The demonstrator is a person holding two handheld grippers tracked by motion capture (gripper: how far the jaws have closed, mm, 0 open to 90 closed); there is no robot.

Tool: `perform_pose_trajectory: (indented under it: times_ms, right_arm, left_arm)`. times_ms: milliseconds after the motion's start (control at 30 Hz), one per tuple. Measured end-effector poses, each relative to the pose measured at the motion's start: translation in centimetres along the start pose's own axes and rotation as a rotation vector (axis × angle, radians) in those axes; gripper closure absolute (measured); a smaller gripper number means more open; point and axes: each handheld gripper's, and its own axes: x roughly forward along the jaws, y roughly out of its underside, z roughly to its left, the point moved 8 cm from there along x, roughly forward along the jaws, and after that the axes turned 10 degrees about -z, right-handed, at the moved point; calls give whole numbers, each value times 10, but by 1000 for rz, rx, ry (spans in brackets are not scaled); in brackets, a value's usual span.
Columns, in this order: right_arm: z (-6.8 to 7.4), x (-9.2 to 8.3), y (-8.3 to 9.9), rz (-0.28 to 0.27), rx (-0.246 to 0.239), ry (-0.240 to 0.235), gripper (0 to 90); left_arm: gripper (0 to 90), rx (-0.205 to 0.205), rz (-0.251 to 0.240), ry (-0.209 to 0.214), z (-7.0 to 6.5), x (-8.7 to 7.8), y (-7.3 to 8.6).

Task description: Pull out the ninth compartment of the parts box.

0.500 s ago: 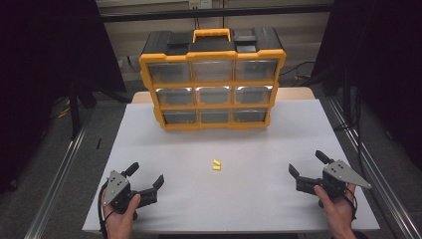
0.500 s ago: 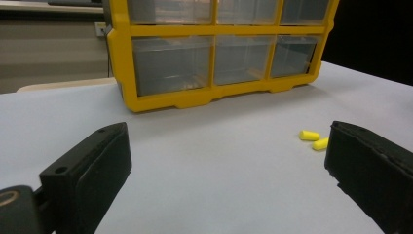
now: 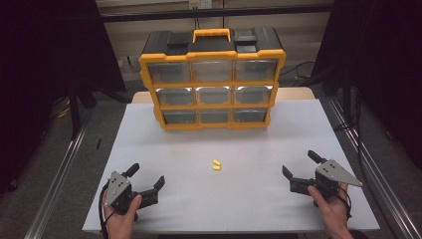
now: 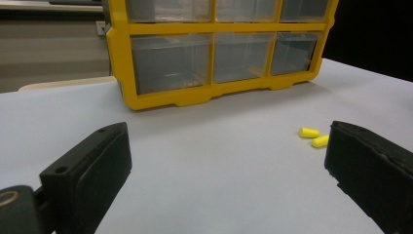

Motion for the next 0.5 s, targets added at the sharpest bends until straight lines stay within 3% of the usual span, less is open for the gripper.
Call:
perform_pose_trajectory:
  times_ms: [300, 500]
  right_arm:
    - [13, 16, -1, -24, -34, -51, 0]
    - [17, 25, -2, -12, -45, -49, 0]
  left_arm:
    - [33, 5, 7, 15, -5, -1, 1]
    - [33, 8, 7, 20, -4, -1, 1]
